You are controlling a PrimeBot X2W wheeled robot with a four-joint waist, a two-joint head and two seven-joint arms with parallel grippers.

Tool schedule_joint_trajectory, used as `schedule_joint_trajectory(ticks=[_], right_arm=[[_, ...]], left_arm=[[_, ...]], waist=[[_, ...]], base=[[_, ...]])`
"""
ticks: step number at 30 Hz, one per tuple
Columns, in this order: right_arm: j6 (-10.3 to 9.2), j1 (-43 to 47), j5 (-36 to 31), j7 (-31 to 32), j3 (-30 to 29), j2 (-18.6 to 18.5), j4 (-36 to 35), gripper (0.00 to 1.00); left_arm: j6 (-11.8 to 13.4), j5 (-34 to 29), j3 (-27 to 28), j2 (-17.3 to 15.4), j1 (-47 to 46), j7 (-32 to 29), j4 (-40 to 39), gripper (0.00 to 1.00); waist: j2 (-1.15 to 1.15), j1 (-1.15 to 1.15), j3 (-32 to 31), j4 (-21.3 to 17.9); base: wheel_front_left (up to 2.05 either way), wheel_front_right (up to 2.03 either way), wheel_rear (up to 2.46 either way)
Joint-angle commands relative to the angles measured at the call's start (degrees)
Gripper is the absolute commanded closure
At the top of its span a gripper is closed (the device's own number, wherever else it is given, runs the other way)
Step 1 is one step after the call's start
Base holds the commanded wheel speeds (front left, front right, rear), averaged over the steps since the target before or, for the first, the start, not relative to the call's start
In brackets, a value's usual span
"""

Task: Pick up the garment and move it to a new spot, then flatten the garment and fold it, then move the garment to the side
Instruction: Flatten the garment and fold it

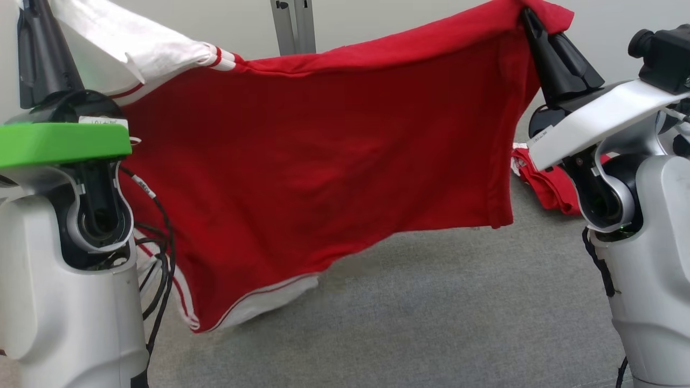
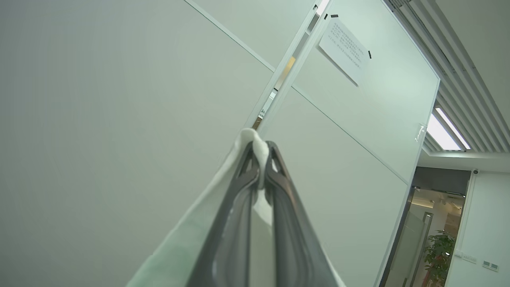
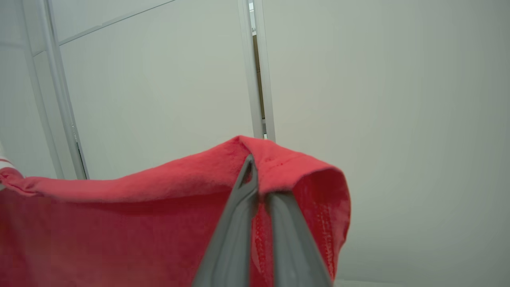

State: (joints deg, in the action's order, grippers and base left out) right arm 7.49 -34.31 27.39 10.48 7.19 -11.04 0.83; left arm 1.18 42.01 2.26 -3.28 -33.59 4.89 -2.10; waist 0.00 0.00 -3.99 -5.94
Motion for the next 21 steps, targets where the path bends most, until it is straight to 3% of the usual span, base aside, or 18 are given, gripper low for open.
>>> schedule_joint_trajectory(ticks=[1, 6, 10, 16, 21], right_arm=[[0.0, 0.98, -0.51, 1.08, -0.61, 0.39, -0.78, 1.0], [0.0, -0.46, -0.43, 3.96, -2.78, 1.07, 0.12, 1.0], [0.0, -5.78, 0.03, 4.84, -4.03, 1.13, 3.99, 1.0], [0.0, -21.22, -2.84, 0.39, -1.08, -1.11, 16.28, 1.0], [-0.03, -37.46, -4.77, -7.87, 0.33, -1.75, 30.7, 1.0]], left_arm=[[0.7, -0.25, 0.28, -0.42, -0.13, -0.69, -0.46, 1.0], [3.12, -0.51, 0.28, -1.69, -2.6, -3.98, 1.98, 1.0], [3.65, -1.6, -0.66, -3.67, -9.34, -6.54, 6.49, 1.0], [1.61, -5.95, -3.49, -7.46, -26.4, -5.99, 20.23, 1.0], [0.49, -7.36, -3.34, -8.43, -42.58, -1.43, 34.29, 1.0]], waist=[[0.0, 0.0, 0.89, 0.25], [0.0, 0.0, 4.62, 0.49], [0.0, 0.0, 11.35, 0.98], [0.0, 0.0, 22.4, 1.86], [0.0, 0.0, 28.49, 2.7]], base=[[0.0, 0.0, 0.0], [0.0, 0.0, 0.0], [0.0, 0.0, 0.0], [0.0, 0.0, 0.0], [0.0, 0.0, 0.0]])
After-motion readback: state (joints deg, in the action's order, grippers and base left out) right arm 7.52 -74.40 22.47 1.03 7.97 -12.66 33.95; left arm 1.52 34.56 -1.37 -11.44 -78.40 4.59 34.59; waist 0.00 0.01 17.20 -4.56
